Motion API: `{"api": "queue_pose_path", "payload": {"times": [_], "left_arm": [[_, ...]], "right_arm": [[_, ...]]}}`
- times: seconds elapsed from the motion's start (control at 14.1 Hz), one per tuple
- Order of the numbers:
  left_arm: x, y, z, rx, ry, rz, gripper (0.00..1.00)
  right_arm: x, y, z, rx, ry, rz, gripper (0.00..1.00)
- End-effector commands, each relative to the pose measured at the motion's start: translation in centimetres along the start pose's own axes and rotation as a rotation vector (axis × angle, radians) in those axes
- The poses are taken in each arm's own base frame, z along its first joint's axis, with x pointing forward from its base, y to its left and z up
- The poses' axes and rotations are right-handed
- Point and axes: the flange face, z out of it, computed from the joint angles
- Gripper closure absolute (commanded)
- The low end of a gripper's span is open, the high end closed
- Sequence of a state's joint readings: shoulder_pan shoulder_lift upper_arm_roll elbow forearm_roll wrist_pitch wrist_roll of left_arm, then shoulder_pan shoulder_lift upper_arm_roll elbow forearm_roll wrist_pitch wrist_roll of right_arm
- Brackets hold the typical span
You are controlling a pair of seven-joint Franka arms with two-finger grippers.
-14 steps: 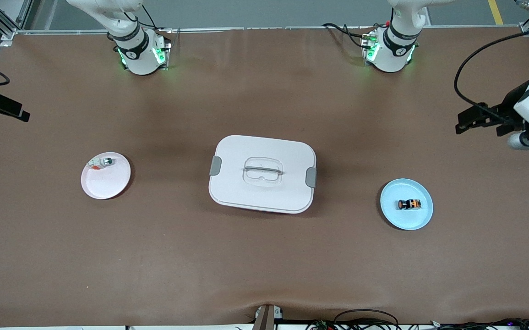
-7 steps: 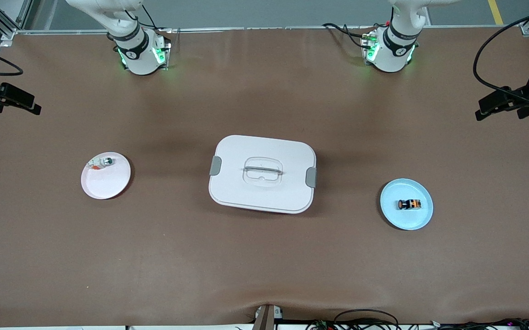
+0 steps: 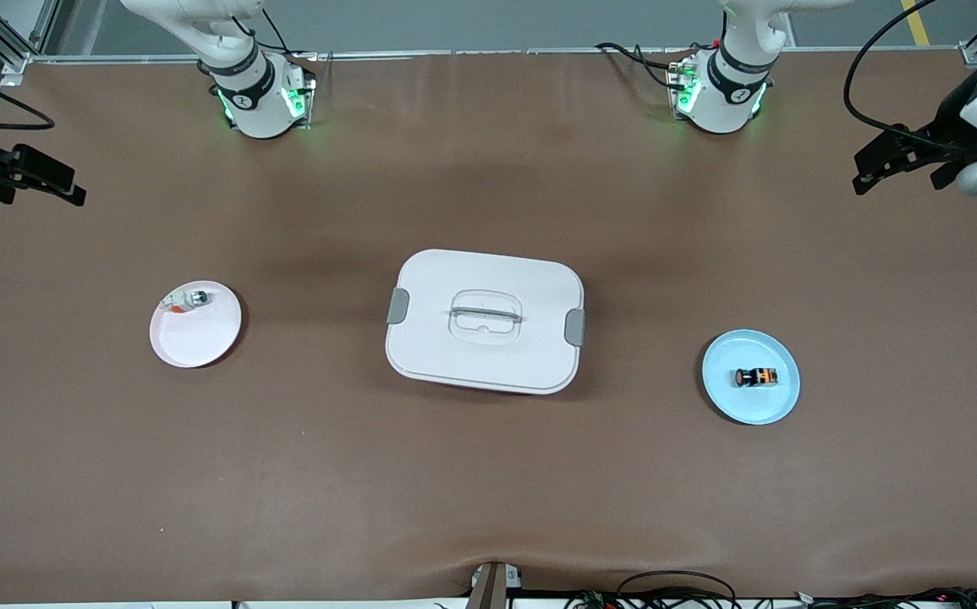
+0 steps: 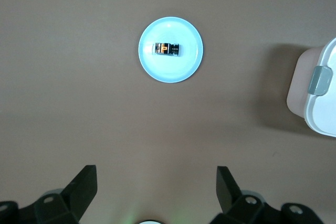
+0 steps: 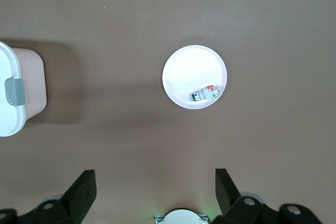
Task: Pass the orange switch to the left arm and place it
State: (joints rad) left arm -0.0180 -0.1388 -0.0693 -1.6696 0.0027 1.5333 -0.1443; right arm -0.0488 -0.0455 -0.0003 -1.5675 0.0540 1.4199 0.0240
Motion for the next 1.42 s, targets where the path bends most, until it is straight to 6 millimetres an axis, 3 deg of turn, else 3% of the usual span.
{"api": "queue_pose_path", "payload": {"times": [0.0,1.35], "left_arm": [[-0.2,-0.3,-0.3,0.018,0.026,-0.001,0.00],[0.9,-1.0,-0.9,0.055,-0.017,-0.004,0.00]], "right_arm": [[-1.3,0.1,0.1,0.000,0.012,0.006,0.00],[-2.2,0.4,0.2,0.004,0.038,0.049,0.00]]}}
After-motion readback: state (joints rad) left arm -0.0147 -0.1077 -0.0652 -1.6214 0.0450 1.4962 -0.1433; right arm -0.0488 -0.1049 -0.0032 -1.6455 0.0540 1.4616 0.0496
